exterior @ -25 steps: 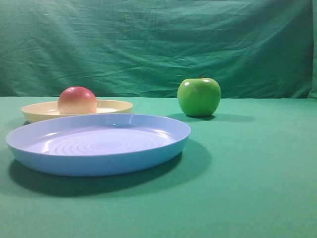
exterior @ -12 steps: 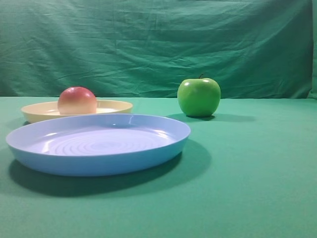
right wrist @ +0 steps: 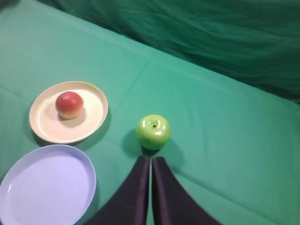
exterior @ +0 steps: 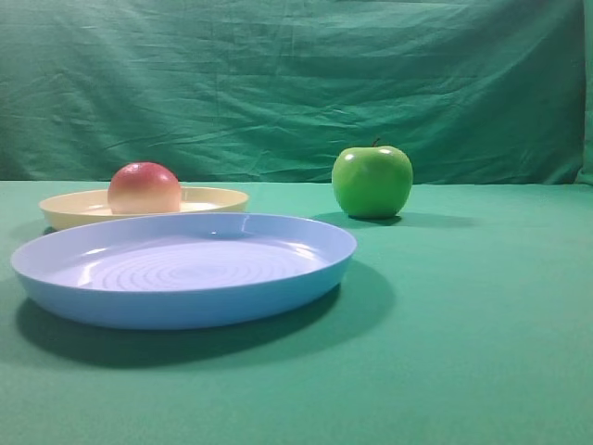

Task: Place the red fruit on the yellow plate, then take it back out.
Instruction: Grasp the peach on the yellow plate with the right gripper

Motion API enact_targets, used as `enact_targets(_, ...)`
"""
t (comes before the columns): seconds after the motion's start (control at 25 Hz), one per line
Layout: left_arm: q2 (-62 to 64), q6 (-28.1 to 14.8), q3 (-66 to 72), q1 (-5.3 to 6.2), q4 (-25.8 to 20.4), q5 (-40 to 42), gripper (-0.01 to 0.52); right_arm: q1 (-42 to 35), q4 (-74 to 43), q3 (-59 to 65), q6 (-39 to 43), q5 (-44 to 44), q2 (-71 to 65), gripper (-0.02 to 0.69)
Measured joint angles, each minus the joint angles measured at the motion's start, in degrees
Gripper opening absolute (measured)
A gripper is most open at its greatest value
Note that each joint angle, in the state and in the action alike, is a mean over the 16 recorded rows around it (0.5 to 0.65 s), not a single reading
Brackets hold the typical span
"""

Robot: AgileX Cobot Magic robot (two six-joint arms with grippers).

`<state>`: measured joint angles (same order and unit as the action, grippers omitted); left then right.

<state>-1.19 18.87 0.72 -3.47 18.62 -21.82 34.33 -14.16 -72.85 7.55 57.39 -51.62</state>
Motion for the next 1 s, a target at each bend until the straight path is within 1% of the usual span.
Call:
enact_targets(0.28, 0.0, 0.0, 0.0, 0.00, 0.0, 0.0, 0.000, -12.0, 1.9, 19.7, 0.1, -11.6, 17.0, 0.000)
enact_targets(0.56, 0.0, 0.0, 0.0, 0.00, 0.0, 0.0, 0.000, -22.2, 4.5, 36.4, 0.1, -19.2, 32.9, 0.000)
enact_targets(0.76, 0.0, 0.0, 0.0, 0.00, 0.0, 0.0, 0.000, -26.6, 6.0, 46.8, 0.2, -23.5, 42.1, 0.000)
enact_targets(1.0, 0.0, 0.0, 0.0, 0.00, 0.0, 0.0, 0.000, -29.0, 7.6, 57.3, 0.3, -27.6, 49.0, 0.000)
